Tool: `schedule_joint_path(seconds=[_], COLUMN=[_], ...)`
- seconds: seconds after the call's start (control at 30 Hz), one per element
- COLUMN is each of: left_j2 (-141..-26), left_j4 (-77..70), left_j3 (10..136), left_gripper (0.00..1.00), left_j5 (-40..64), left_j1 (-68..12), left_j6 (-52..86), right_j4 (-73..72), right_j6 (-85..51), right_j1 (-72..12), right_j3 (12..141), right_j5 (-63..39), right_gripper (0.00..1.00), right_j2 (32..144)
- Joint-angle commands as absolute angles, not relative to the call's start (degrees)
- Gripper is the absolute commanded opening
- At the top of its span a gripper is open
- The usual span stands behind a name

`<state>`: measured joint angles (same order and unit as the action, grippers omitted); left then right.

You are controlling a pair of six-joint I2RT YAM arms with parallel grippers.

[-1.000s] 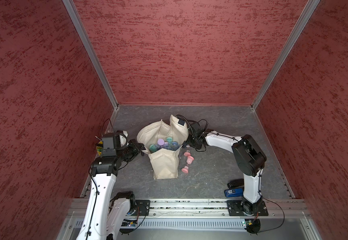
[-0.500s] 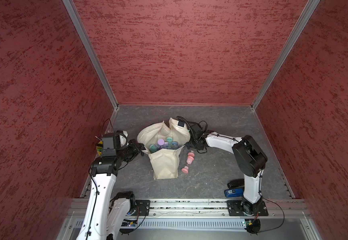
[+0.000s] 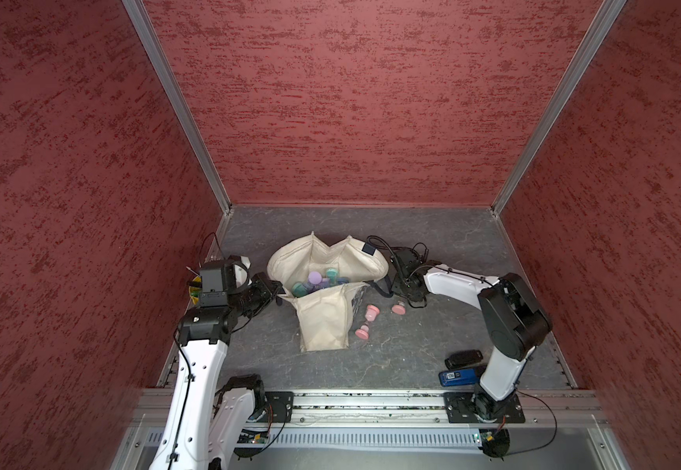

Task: Put the hourglass into the canvas bag
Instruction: Move the hourglass to the center of the board, then pick up the hourglass from the center of the board.

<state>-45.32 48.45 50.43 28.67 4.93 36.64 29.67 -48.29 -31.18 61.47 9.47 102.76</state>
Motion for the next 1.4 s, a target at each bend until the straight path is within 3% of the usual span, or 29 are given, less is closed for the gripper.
schedule_joint_path(seconds=[0.0,0.07,0.27,0.53,1.2,1.37], left_j2=[-44.63,-44.60,-44.55,-44.05,-43.59,-43.63], left_j4=[47.29,47.36,47.20,47.20,46.93,46.78], left_j3=[50.01,50.10,49.86,49.48,48.70,48.82], left_gripper=[0.00,0.00,0.00,0.00,0.00,0.00], left_j5=[29.53,29.66,29.83,29.97,30.26,30.37], left_j1=[5.45,5.46,5.45,5.45,5.45,5.47], left_j6=[36.36,36.34,36.43,36.47,36.44,36.46], right_j4=[32.09,31.24,28.52,30.12,26.92,37.10], right_j6=[-47.36,-47.37,-47.22,-47.11,-48.08,-51.79], right_j1=[-31.33,-31.29,-31.46,-31.42,-31.44,-31.37], right_j3=[59.34,58.14,56.23,59.43,61.10,64.80], right_j5=[13.09,12.76,11.01,11.93,8.61,18.72], right_gripper=[0.23,0.29,0.59,0.78,0.91,0.92], right_j2=[101.32,100.78,97.01,91.76,79.44,81.66])
